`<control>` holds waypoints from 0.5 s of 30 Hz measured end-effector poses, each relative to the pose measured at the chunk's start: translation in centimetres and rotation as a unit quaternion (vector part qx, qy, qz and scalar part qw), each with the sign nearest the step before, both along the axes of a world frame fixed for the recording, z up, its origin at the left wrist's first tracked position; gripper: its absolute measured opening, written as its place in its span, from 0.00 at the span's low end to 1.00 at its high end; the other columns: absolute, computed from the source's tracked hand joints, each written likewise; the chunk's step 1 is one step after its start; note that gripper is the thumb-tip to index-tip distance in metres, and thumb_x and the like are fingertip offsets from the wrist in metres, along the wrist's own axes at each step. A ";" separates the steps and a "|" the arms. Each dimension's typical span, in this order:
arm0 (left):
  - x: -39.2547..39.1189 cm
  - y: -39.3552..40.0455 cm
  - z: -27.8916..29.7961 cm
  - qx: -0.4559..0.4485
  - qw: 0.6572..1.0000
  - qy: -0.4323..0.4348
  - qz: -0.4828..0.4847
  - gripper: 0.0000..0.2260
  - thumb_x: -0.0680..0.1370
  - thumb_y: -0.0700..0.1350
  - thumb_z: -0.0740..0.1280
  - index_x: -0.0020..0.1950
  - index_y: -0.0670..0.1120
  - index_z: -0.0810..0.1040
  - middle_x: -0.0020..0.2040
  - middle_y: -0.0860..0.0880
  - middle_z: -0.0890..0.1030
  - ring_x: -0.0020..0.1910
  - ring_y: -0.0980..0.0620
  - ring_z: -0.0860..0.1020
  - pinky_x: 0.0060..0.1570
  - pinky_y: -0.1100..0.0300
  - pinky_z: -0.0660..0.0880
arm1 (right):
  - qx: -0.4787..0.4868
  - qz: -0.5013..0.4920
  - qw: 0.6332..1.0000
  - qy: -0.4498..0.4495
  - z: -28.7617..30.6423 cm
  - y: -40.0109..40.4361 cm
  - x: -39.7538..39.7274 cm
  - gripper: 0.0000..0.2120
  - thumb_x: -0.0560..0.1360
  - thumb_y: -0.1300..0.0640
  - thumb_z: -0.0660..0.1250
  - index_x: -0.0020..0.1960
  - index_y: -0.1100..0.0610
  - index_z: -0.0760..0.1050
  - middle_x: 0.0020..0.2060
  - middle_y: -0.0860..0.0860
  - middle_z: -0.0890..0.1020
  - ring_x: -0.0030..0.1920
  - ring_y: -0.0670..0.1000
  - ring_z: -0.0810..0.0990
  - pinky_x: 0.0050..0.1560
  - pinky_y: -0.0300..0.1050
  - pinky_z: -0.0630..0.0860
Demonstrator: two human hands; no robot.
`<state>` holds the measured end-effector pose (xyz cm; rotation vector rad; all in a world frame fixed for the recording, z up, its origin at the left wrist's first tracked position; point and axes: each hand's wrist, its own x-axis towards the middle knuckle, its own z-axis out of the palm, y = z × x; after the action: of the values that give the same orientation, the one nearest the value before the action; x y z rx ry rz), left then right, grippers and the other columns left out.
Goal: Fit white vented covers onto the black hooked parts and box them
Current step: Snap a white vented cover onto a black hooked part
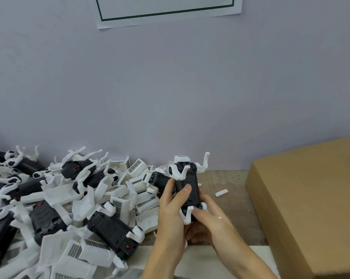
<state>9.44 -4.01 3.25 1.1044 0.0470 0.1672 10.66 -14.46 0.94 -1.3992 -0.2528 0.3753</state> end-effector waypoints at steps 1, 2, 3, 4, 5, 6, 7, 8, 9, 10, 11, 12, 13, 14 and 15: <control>0.0 0.0 -0.1 -0.003 1.000 0.003 0.000 0.12 0.70 0.48 0.69 0.52 0.48 0.81 0.41 0.47 0.81 0.30 0.51 0.77 0.24 0.64 0.69 | -0.002 0.003 1.000 0.002 -0.1 0.0 0.1 0.19 0.82 0.59 0.60 0.65 0.38 0.74 0.50 0.54 0.86 0.43 0.53 0.83 0.46 0.48 0.79; 0.0 0.0 -0.1 -0.010 1.000 0.007 0.000 0.11 0.69 0.48 0.69 0.50 0.49 0.82 0.40 0.48 0.81 0.30 0.51 0.77 0.24 0.63 0.70 | -0.005 0.008 1.000 0.002 -0.1 0.0 0.1 0.20 0.82 0.61 0.59 0.66 0.38 0.73 0.50 0.54 0.86 0.44 0.52 0.83 0.46 0.47 0.78; 0.0 0.1 -0.1 -0.017 1.000 0.012 0.001 0.09 0.69 0.48 0.69 0.47 0.50 0.82 0.39 0.48 0.82 0.30 0.51 0.77 0.25 0.63 0.70 | -0.005 0.012 1.000 0.001 -0.1 0.0 0.1 0.21 0.82 0.62 0.59 0.66 0.38 0.73 0.49 0.55 0.85 0.44 0.52 0.82 0.45 0.47 0.78; 0.0 0.1 -0.1 -0.022 1.000 0.016 0.002 0.08 0.68 0.48 0.70 0.46 0.51 0.83 0.39 0.48 0.82 0.30 0.51 0.78 0.25 0.62 0.71 | -0.004 0.014 1.000 -0.001 0.0 -0.1 0.0 0.22 0.81 0.61 0.60 0.66 0.37 0.73 0.50 0.57 0.85 0.44 0.52 0.82 0.45 0.47 0.77; 0.1 0.2 -0.1 -0.026 1.000 0.018 0.001 0.07 0.68 0.46 0.71 0.45 0.51 0.83 0.39 0.48 0.82 0.30 0.51 0.78 0.26 0.62 0.71 | -0.002 0.015 1.000 -0.003 0.1 -0.1 -0.1 0.21 0.79 0.58 0.62 0.65 0.36 0.74 0.50 0.58 0.84 0.45 0.53 0.81 0.46 0.48 0.77; 0.1 0.2 -0.1 -0.032 0.999 0.019 0.000 0.08 0.67 0.45 0.73 0.45 0.50 0.83 0.38 0.48 0.82 0.29 0.51 0.77 0.25 0.62 0.71 | 0.001 0.017 1.000 -0.006 0.2 -0.1 -0.1 0.22 0.75 0.56 0.63 0.64 0.36 0.74 0.49 0.58 0.84 0.45 0.53 0.81 0.47 0.48 0.76; 0.1 0.2 -0.1 -0.041 0.999 0.021 -0.001 0.10 0.65 0.47 0.74 0.46 0.50 0.83 0.38 0.47 0.81 0.27 0.51 0.76 0.24 0.62 0.70 | -0.001 0.021 1.000 -0.009 0.3 -0.1 -0.2 0.23 0.72 0.55 0.63 0.64 0.36 0.74 0.45 0.57 0.84 0.43 0.52 0.80 0.46 0.48 0.76; 0.1 0.3 0.0 -0.046 0.999 0.025 -0.001 0.12 0.65 0.49 0.72 0.47 0.49 0.82 0.37 0.47 0.81 0.26 0.50 0.75 0.23 0.62 0.68 | -0.009 0.024 1.000 -0.013 0.3 -0.1 -0.3 0.24 0.72 0.55 0.63 0.64 0.35 0.74 0.43 0.55 0.83 0.42 0.52 0.79 0.45 0.46 0.76; 0.1 0.3 0.0 -0.046 0.999 0.029 0.000 0.13 0.65 0.49 0.72 0.48 0.49 0.82 0.37 0.47 0.80 0.25 0.50 0.74 0.22 0.63 0.67 | -0.014 0.024 0.999 -0.018 0.3 -0.1 -0.3 0.23 0.74 0.57 0.63 0.64 0.35 0.74 0.41 0.55 0.82 0.41 0.51 0.79 0.44 0.45 0.76; 0.1 0.3 -0.1 -0.041 0.999 0.031 0.000 0.13 0.65 0.48 0.73 0.49 0.49 0.81 0.38 0.47 0.80 0.25 0.50 0.74 0.22 0.63 0.67 | -0.016 0.023 0.999 -0.019 0.3 -0.1 -0.3 0.23 0.77 0.59 0.62 0.64 0.35 0.73 0.41 0.56 0.82 0.41 0.51 0.79 0.44 0.45 0.77; 0.1 0.3 -0.2 -0.035 0.999 0.030 0.000 0.11 0.67 0.46 0.73 0.49 0.49 0.81 0.38 0.47 0.80 0.25 0.50 0.74 0.22 0.63 0.67 | -0.016 0.021 1.000 -0.016 0.3 -0.1 -0.3 0.23 0.78 0.61 0.61 0.64 0.36 0.74 0.42 0.58 0.82 0.41 0.51 0.79 0.44 0.46 0.77; 0.2 0.3 -0.2 -0.028 0.999 0.026 0.001 0.10 0.68 0.47 0.71 0.49 0.49 0.81 0.38 0.48 0.80 0.26 0.50 0.74 0.22 0.62 0.67 | -0.013 0.018 1.000 -0.012 0.3 -0.1 -0.2 0.23 0.79 0.61 0.61 0.64 0.36 0.74 0.44 0.59 0.83 0.42 0.52 0.80 0.45 0.47 0.77; 0.2 0.2 -0.3 -0.017 1.000 0.021 0.002 0.09 0.69 0.48 0.70 0.48 0.49 0.80 0.38 0.48 0.80 0.27 0.50 0.75 0.23 0.62 0.68 | -0.009 0.014 1.000 -0.004 0.3 0.0 -0.2 0.23 0.78 0.61 0.61 0.65 0.37 0.74 0.44 0.59 0.83 0.42 0.53 0.80 0.44 0.47 0.77; 0.2 0.2 -0.3 -0.005 1.000 0.015 0.003 0.09 0.70 0.48 0.69 0.48 0.48 0.80 0.38 0.48 0.80 0.29 0.51 0.76 0.24 0.62 0.69 | -0.005 0.010 1.000 0.005 0.2 -0.1 -0.1 0.23 0.79 0.62 0.60 0.65 0.38 0.74 0.43 0.59 0.83 0.41 0.54 0.79 0.43 0.47 0.77; 0.2 0.2 -0.3 0.006 1.000 0.010 0.002 0.09 0.70 0.48 0.69 0.49 0.48 0.79 0.38 0.48 0.80 0.30 0.51 0.77 0.25 0.62 0.70 | 0.000 0.009 1.000 0.014 0.2 -0.1 0.0 0.23 0.80 0.63 0.59 0.66 0.39 0.73 0.42 0.59 0.82 0.40 0.55 0.78 0.42 0.47 0.76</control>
<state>9.63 -3.85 2.97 1.1177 0.0675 0.1604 10.61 -14.52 1.13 -1.3916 -0.2424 0.4096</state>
